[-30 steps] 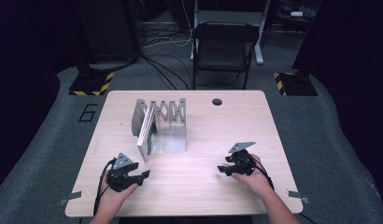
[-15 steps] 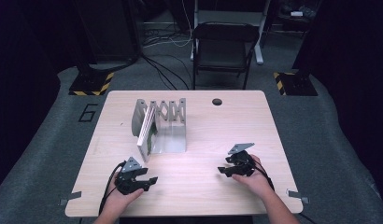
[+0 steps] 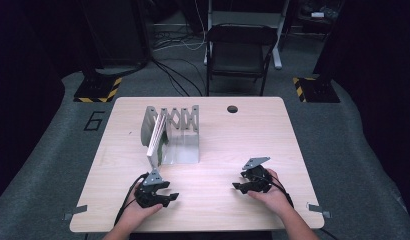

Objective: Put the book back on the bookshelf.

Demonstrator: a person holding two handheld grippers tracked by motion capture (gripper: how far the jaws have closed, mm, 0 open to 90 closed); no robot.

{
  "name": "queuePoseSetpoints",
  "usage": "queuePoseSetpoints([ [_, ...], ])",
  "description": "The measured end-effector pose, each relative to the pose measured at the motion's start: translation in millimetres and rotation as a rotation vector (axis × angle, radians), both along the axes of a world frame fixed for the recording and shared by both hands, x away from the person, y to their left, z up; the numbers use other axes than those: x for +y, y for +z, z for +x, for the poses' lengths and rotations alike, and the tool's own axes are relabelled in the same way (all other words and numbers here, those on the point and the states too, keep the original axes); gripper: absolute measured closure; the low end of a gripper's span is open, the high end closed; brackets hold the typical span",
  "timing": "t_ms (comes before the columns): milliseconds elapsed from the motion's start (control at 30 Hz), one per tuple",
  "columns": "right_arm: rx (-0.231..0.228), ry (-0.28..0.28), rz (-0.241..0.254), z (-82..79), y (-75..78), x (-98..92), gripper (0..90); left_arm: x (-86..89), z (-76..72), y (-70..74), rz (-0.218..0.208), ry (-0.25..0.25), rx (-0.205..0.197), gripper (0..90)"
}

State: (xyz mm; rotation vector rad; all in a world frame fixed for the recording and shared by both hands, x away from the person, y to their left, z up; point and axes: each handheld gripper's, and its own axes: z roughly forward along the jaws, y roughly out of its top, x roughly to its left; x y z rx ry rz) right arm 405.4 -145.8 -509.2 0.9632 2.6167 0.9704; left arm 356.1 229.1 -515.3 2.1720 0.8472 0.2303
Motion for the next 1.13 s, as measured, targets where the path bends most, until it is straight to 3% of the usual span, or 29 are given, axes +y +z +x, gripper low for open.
queuePoseSetpoints([
  [267, -0.018, 0.024, -0.009, -5.2, -1.0, 2.9, 41.6, -2.6, 3.9, -4.5, 0.006, 0.003, -0.007, 38.9],
  [767, -0.021, -0.01, -0.007, -12.3, -3.2, -2.3, 41.2, -7.6, 13.9, -8.2, 0.015, -0.004, -0.042, 36.1],
  [1133, -0.033, -0.044, 0.005, -17.6, -3.5, -10.6, 40.7, -19.2, 16.1, -7.1, 0.046, -0.062, -0.054, 36.0],
])
